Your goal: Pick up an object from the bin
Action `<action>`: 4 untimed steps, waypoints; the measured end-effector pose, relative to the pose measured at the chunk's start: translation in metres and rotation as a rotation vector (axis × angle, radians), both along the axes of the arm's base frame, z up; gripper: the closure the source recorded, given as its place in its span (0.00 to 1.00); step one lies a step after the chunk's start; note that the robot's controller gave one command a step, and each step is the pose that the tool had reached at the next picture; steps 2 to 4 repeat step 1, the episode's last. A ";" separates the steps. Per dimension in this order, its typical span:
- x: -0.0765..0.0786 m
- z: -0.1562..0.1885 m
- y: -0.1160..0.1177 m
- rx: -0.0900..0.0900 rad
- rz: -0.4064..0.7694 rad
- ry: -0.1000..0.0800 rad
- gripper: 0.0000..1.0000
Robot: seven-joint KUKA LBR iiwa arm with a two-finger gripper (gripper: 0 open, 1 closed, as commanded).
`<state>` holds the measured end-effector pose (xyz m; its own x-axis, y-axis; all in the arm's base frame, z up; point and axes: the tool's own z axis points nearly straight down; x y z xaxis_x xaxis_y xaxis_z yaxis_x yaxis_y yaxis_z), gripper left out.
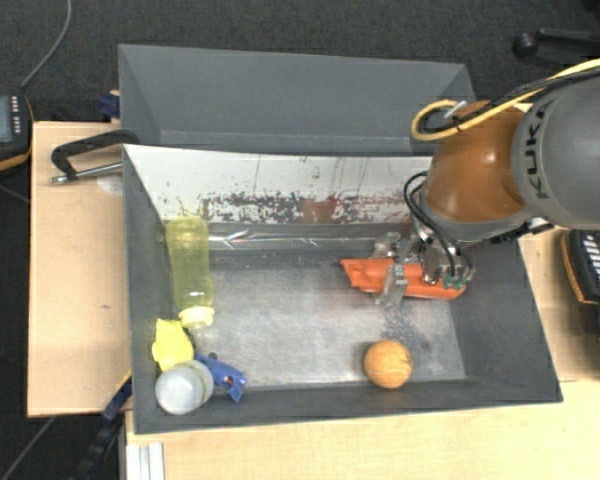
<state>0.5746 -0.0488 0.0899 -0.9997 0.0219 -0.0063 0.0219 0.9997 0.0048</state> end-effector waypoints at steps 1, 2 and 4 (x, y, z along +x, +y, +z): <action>0.002 0.021 0.000 -0.001 0.000 -0.009 1.00; 0.002 0.021 0.000 -0.001 0.000 -0.009 1.00; 0.002 0.021 0.000 -0.001 0.000 -0.009 1.00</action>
Offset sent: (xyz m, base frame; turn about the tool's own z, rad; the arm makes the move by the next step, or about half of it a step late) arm 0.0000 0.0001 0.0452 0.0000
